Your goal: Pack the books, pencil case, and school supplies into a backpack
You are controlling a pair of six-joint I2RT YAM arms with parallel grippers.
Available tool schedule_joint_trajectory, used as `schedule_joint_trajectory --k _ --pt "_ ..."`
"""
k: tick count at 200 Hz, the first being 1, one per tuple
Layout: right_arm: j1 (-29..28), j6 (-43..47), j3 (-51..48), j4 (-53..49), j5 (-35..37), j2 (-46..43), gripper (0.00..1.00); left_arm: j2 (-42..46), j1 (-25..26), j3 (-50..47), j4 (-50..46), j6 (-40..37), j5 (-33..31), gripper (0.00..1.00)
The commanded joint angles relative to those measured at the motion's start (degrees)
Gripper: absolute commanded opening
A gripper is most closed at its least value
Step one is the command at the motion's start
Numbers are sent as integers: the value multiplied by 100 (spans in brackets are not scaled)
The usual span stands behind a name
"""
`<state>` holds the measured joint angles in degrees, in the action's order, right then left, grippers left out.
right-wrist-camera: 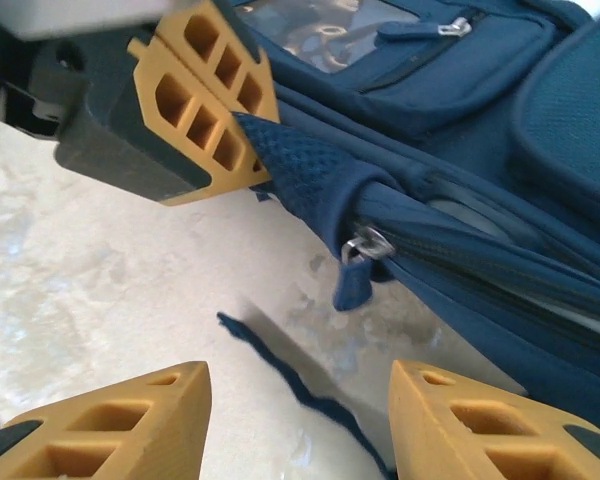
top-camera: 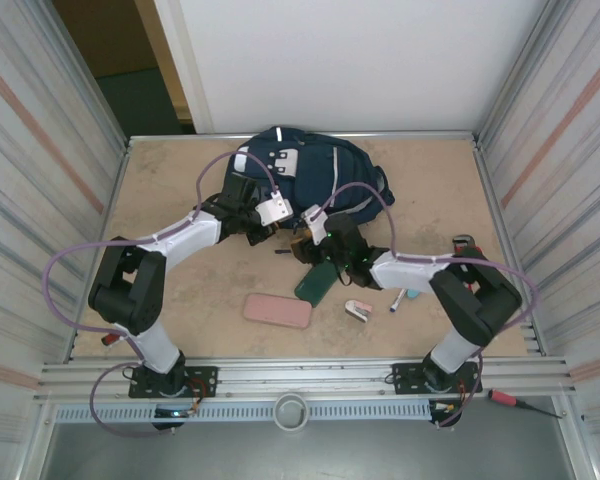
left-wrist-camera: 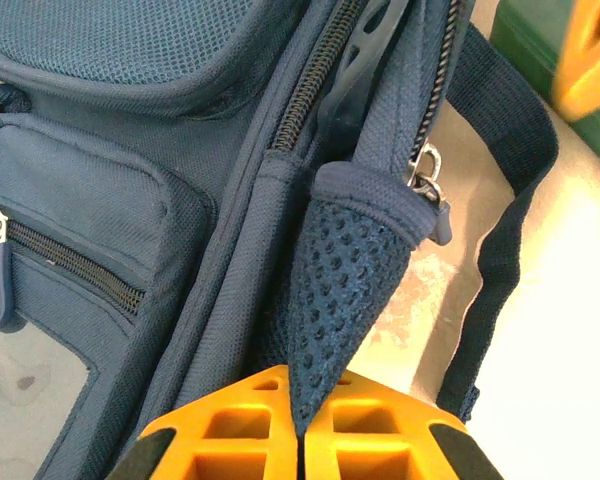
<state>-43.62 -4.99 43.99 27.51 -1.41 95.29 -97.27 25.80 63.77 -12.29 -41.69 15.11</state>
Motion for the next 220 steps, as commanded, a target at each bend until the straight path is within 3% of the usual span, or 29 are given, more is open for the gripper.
schedule_joint_trajectory --k 1,43,96,220 --pt "-199 501 153 938 795 501 48 381 -23 277 25 139 471 0" --pt "-476 749 403 1664 1628 1268 44 402 -31 268 25 135 512 0" --pt "-499 767 405 2129 2202 1481 41 374 -31 250 34 126 519 0" --pt "-560 846 -103 2730 2518 1396 36 306 -31 257 25 100 478 0"
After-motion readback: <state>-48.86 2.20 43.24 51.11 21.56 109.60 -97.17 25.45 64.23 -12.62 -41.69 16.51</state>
